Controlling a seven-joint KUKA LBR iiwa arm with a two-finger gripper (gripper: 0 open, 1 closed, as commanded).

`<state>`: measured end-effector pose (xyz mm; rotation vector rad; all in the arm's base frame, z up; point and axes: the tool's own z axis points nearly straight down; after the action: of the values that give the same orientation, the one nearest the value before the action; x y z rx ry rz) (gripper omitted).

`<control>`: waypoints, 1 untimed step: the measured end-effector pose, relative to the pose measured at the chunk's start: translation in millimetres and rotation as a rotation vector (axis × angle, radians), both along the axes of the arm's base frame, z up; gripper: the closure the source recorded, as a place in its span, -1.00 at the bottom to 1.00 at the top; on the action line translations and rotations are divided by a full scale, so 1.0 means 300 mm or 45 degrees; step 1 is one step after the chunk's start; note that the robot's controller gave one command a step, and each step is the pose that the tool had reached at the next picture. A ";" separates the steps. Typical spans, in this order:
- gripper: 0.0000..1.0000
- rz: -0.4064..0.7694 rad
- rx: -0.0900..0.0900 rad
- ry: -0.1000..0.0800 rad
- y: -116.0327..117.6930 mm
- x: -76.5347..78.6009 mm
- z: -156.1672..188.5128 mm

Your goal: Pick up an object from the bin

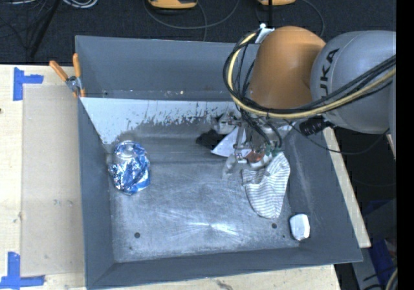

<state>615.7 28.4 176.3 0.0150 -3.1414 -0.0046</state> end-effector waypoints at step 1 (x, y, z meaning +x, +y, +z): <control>-1.00 0.000 0.000 0.000 0.000 0.000 0.000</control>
Offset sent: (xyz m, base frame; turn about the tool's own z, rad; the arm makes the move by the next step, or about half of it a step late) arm -0.0504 -0.0412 0.0316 0.0276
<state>615.7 28.4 176.3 0.0149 -3.1415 -0.0046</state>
